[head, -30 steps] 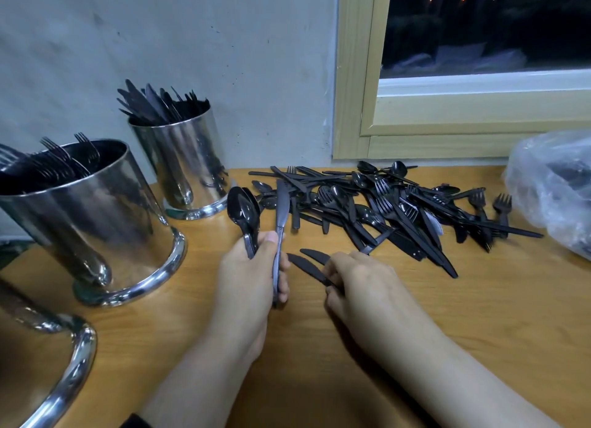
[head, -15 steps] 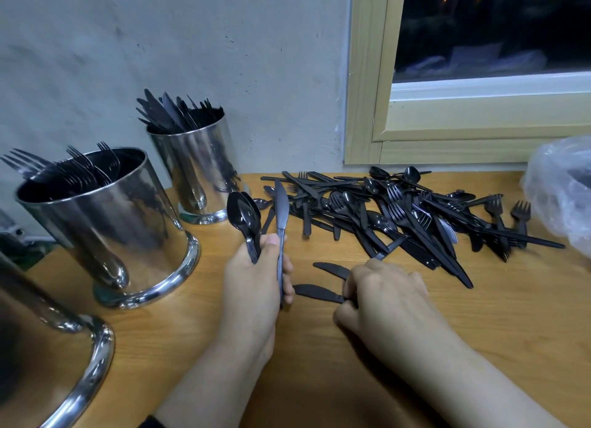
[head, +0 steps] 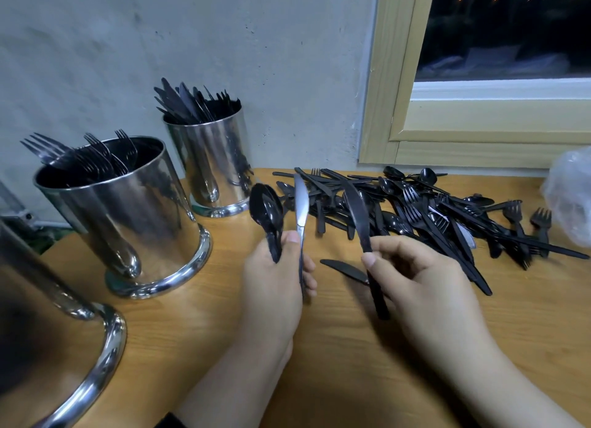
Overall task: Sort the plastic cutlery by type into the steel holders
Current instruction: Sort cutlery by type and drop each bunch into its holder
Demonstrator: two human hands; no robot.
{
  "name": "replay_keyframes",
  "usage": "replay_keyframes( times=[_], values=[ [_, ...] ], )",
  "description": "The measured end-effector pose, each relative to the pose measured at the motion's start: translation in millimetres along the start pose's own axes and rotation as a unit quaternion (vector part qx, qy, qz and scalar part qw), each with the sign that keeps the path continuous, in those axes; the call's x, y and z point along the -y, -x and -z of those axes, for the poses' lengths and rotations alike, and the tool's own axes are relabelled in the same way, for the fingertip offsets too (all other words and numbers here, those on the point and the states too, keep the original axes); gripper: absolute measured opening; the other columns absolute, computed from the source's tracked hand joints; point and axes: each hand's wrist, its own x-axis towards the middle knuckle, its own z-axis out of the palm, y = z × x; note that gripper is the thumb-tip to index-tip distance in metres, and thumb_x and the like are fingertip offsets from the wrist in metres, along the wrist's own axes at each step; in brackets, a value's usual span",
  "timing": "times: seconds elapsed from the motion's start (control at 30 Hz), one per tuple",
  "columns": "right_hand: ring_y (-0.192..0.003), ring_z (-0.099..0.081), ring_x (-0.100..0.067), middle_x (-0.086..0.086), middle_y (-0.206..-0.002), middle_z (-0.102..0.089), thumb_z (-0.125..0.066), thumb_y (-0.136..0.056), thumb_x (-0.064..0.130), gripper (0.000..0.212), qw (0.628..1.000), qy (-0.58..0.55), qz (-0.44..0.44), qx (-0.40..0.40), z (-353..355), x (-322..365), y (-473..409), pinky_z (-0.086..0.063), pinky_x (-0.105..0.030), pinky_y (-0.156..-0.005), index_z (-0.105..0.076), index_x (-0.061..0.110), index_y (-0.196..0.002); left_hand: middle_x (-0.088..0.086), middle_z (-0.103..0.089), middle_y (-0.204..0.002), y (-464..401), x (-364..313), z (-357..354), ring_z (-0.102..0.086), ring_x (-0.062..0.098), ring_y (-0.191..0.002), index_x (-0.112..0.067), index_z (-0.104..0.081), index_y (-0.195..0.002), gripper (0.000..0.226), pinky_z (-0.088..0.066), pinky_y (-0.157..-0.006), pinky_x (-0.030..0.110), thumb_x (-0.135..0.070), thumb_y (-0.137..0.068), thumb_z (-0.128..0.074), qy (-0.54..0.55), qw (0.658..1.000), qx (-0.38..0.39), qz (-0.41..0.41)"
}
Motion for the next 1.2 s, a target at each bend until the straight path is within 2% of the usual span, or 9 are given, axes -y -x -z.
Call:
replay_keyframes(
  times=[0.1,0.3,0.43,0.53,0.67,0.77,0.83,0.97,1.2],
  values=[
    [-0.073,-0.065,-0.02,-0.001,-0.075,-0.071,-0.071,-0.09,0.023,0.007,0.994,-0.089,-0.037,0.046,-3,3,4,-0.052,-0.03,-0.068,-0.076,0.024,-0.085,0.009,-0.068,-0.07,9,3,-4,-0.065,0.023,-0.057,-0.013,-0.067,-0.09,0.025,-0.057,-0.058,0.035,-0.027,-0.106,-0.052,-0.042,0.996,0.074,-0.008],
    [-0.06,-0.067,-0.005,-0.002,-0.068,-0.073,-0.07,-0.091,0.016,0.007,0.989,-0.135,-0.059,0.029,-7,5,5,-0.05,-0.013,-0.059,-0.076,0.015,-0.086,0.007,-0.074,-0.074,20,-1,-11,-0.07,0.024,-0.057,-0.018,-0.07,-0.095,0.018,-0.06,-0.056,0.035,-0.025,-0.104,-0.056,-0.053,0.987,0.15,0.015],
    [-0.057,-0.062,-0.005,-0.004,-0.064,-0.07,-0.073,-0.089,0.018,0.009,0.99,-0.13,-0.055,0.007,-4,-1,0,-0.051,-0.021,-0.061,-0.075,0.016,-0.081,0.009,-0.07,-0.066,19,1,-10,-0.063,0.021,-0.053,-0.019,-0.072,-0.094,0.021,-0.053,-0.055,0.029,-0.03,-0.104,-0.057,-0.082,0.977,0.195,0.012],
    [-0.059,-0.059,-0.002,0.004,-0.064,-0.07,-0.076,-0.085,0.025,0.008,0.996,-0.079,-0.046,0.003,-2,-7,-5,-0.045,-0.014,-0.059,-0.074,0.02,-0.079,0.009,-0.069,-0.07,18,4,-9,-0.056,0.019,-0.055,-0.022,-0.071,-0.09,0.018,-0.047,-0.055,0.03,-0.029,-0.102,-0.06,-0.089,0.969,0.23,0.022],
    [-0.07,-0.057,-0.001,0.008,-0.074,-0.065,-0.076,-0.085,0.035,0.011,0.997,0.073,-0.013,-0.005,9,-18,-13,-0.042,-0.012,-0.062,-0.069,0.029,-0.089,0.005,-0.062,-0.067,11,7,-4,-0.053,0.018,-0.059,-0.018,-0.068,-0.09,0.019,-0.047,-0.059,0.033,-0.028,-0.103,-0.058,-0.073,0.984,0.161,0.033],
    [-0.082,-0.054,0.002,0.016,-0.092,-0.058,-0.069,-0.087,0.05,0.021,0.962,0.264,0.002,0.074,20,-24,-16,-0.037,-0.009,-0.065,-0.064,0.033,-0.097,0.001,-0.064,-0.071,5,6,-1,-0.052,0.017,-0.057,-0.015,-0.068,-0.098,0.014,-0.043,-0.051,0.032,-0.022,-0.104,-0.057,-0.011,0.996,0.076,0.039],
    [-0.091,-0.054,-0.002,0.017,-0.099,-0.054,-0.067,-0.088,0.053,0.024,0.939,0.323,-0.002,0.12,19,-25,-15,-0.042,-0.016,-0.075,-0.061,0.035,-0.102,0.0,-0.066,-0.075,4,4,-1,-0.048,0.014,-0.052,-0.017,-0.067,-0.101,0.012,-0.039,-0.046,0.029,-0.02,-0.104,-0.056,0.022,0.998,0.04,0.044],
    [-0.097,-0.055,-0.008,0.014,-0.097,-0.057,-0.066,-0.092,0.045,0.014,0.936,0.326,-0.004,0.13,15,-19,-13,-0.046,-0.03,-0.09,-0.062,0.032,-0.09,0.001,-0.068,-0.077,4,3,-2,-0.039,0.01,-0.047,-0.016,-0.064,-0.105,0.012,-0.031,-0.043,0.025,-0.017,-0.106,-0.052,0.048,0.997,0.027,0.047],
    [-0.097,-0.053,-0.005,0.011,-0.097,-0.059,-0.064,-0.091,0.029,0.011,0.936,0.32,-0.001,0.148,11,-14,-11,-0.045,-0.023,-0.088,-0.059,0.029,-0.081,0.001,-0.068,-0.075,4,4,-1,-0.038,0.009,-0.046,-0.017,-0.067,-0.107,0.016,-0.031,-0.042,0.022,-0.024,-0.106,-0.052,0.056,0.998,0.018,0.038]
  ],
)
